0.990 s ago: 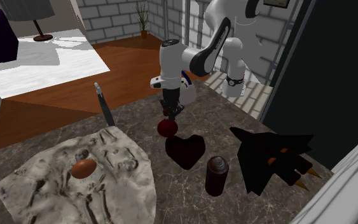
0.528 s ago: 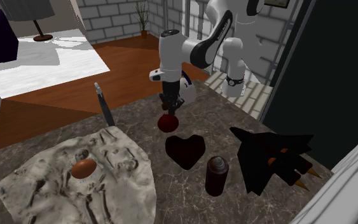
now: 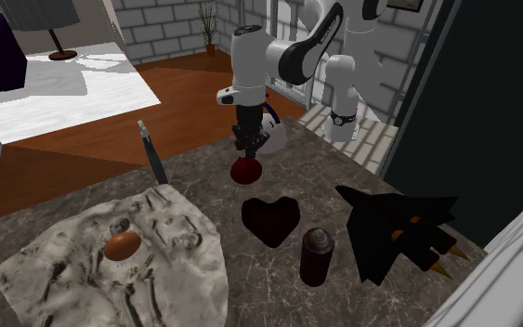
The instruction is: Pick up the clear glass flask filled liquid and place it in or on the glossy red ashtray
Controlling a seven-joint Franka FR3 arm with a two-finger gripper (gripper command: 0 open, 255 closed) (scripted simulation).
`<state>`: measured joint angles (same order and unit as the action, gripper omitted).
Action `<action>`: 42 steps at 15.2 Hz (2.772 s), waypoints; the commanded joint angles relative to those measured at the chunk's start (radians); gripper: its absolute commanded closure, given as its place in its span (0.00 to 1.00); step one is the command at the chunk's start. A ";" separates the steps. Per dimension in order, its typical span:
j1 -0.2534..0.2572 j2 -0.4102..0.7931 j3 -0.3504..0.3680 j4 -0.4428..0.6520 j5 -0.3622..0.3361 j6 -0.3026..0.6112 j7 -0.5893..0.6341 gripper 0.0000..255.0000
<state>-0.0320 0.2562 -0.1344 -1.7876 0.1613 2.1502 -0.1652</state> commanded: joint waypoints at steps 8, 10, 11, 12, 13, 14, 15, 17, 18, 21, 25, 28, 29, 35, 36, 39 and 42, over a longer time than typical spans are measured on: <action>0.000 -0.028 -0.003 0.080 -0.013 -0.106 0.017 1.00; 0.025 -0.007 0.011 0.117 -0.019 -0.117 0.061 1.00; 0.038 0.005 0.018 0.137 -0.023 -0.124 0.083 1.00; 0.050 0.018 0.025 0.159 -0.026 -0.131 0.104 1.00; 0.062 0.032 0.031 0.182 -0.030 -0.138 0.126 1.00; 0.075 0.047 0.037 0.207 -0.033 -0.146 0.147 1.00; 0.087 0.063 0.043 0.234 -0.037 -0.155 0.168 1.00; 0.112 0.098 0.055 0.293 -0.044 -0.175 0.209 1.00; 0.124 0.117 0.060 0.325 -0.047 -0.187 0.229 1.00; 0.156 0.174 0.072 0.422 -0.057 -0.222 0.281 1.00; 0.157 0.178 0.073 0.373 -0.055 -0.170 0.276 1.00; 0.158 0.183 0.073 0.340 -0.053 -0.132 0.273 1.00; 0.158 0.185 0.074 0.330 -0.052 -0.120 0.272 1.00; 0.158 0.202 0.075 0.275 -0.048 -0.048 0.265 1.00; 0.158 0.206 0.076 0.267 -0.047 -0.036 0.264 1.00; 0.158 0.213 0.076 0.252 -0.046 -0.014 0.262 1.00; 0.158 0.213 0.076 0.252 -0.046 -0.014 0.262 1.00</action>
<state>0.1261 0.4698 -0.0581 -1.5355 0.1155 2.1357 0.0967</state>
